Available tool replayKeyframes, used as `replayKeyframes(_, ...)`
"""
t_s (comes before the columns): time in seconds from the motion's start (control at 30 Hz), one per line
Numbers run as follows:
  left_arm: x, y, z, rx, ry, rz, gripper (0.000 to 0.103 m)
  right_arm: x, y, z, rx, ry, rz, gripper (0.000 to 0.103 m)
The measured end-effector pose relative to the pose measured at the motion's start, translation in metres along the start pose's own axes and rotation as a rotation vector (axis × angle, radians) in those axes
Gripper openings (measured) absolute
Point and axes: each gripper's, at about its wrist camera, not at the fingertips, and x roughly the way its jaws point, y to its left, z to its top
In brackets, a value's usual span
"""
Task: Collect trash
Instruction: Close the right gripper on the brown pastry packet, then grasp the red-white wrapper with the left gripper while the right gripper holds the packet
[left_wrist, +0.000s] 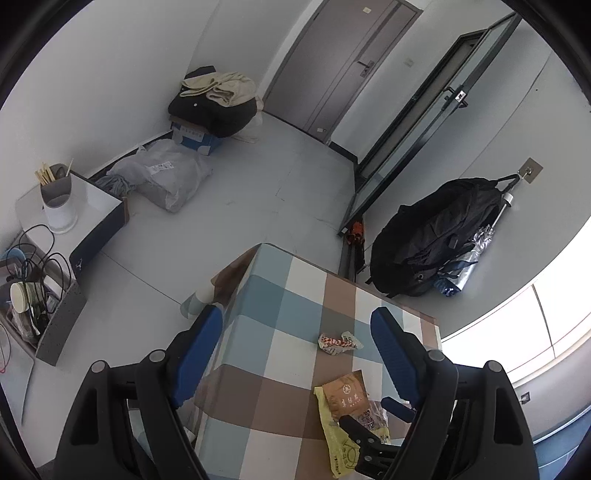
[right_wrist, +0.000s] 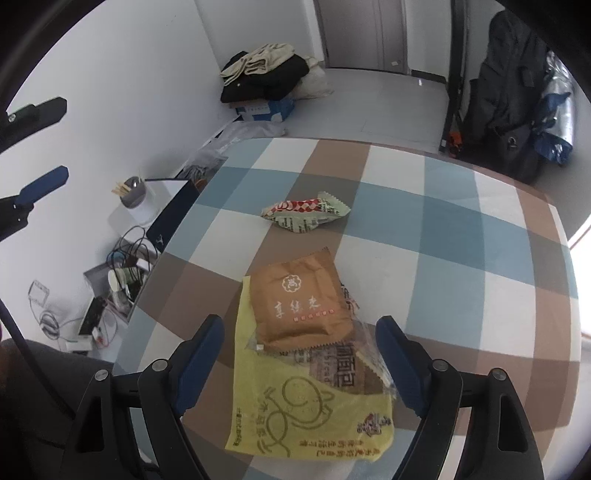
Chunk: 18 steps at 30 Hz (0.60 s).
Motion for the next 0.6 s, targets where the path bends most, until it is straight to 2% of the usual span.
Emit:
replayKeyframes(0.07,0.003,-0.001,0.001,0.001,0.006,0.015,0.080,0.013,0.001,0.004,-0.002,0.036,-0.006,0.083)
replayKeyframes(0.17,0.008,0.000,0.002,-0.023,0.032,-0.005,0.080,0.024,0.005,0.009,-0.030,0.051,-0.013,0.082)
replayKeyframes(0.23,0.008,0.001,0.002,-0.025,0.036,-0.005,0.080,0.029,0.009,0.011,-0.057,0.059,-0.044,0.074)
replayKeyframes(0.3,0.008,0.001,0.003,-0.023,0.038,-0.015,0.080,0.031,0.010,0.012,-0.066,0.056,-0.049,0.062)
replayKeyframes(0.37,0.008,0.002,0.003,-0.017,0.040,-0.017,0.080,0.029,0.009,0.012,-0.072,0.048,-0.054,0.058)
replayKeyframes(0.4,0.008,0.001,0.003,-0.015,0.041,-0.018,0.080,0.029,0.010,0.012,-0.073,0.046,-0.049,0.051)
replayKeyframes(0.6,0.012,0.003,0.002,-0.025,0.060,-0.012,0.080,0.020,0.010,0.008,-0.102,0.006,-0.064,0.044)
